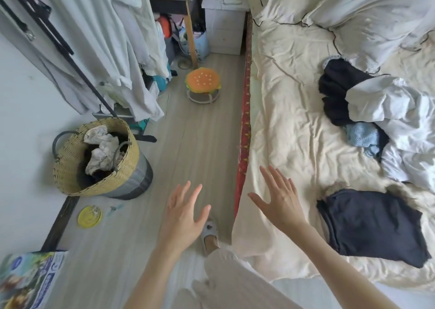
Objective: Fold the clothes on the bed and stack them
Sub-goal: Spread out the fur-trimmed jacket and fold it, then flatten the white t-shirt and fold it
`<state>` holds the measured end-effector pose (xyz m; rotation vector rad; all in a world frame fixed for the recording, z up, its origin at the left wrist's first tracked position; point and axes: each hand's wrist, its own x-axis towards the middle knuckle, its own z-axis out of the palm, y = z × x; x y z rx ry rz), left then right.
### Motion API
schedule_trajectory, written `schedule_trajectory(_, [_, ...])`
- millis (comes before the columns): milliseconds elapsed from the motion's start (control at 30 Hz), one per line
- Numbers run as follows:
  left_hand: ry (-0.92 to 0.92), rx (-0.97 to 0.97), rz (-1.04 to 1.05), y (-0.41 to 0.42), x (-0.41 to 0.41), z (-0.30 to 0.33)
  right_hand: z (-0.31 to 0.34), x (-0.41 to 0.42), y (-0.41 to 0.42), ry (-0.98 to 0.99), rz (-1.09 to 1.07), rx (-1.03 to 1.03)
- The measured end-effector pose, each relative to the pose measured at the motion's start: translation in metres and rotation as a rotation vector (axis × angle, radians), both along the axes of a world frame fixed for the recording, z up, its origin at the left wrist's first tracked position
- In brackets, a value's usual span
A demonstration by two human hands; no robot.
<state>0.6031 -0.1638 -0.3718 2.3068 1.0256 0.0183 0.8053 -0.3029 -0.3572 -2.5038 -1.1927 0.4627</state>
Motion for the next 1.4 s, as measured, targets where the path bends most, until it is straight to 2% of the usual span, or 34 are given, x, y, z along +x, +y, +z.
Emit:
schedule_trajectory(233, [0.077, 0.097, -0.183, 0.123, 0.071, 0.004, -0.012, 0.055, 0.105, 0.041, -0.120, 0.022])
schedule_trajectory(367, [0.054, 0.142, -0.282, 0.195, 0.134, 0.022, -0.003, 0.097, 0.155, 0.064, -0.222, 0.070])
schedule_trajectory(633, [0.089, 0.083, -0.362, 0.290, 0.264, 0.012, 0.002, 0.176, 0.196, 0.055, -0.470, 0.040])
schedule_trajectory(867, [0.047, 0.119, -0.611, 0.373, 0.412, 0.002, -0.008, 0.268, 0.241, 0.003, -0.720, 0.007])
schedule_trajectory(1100, [0.102, 0.183, -1.003, 0.419, 0.581, 0.005, -0.004, 0.360, 0.282, -0.005, -1.005, -0.021])
schedule_trajectory(1267, [0.148, 0.211, -1.233, 0.402, 0.691, 0.003, -0.005, 0.419, 0.273, -0.010, -1.187, -0.048])
schedule_trajectory(1400, [0.177, 0.197, -1.321, 0.366, 0.753, -0.018, -0.026, 0.470, 0.246, -0.013, -1.160, -0.159])
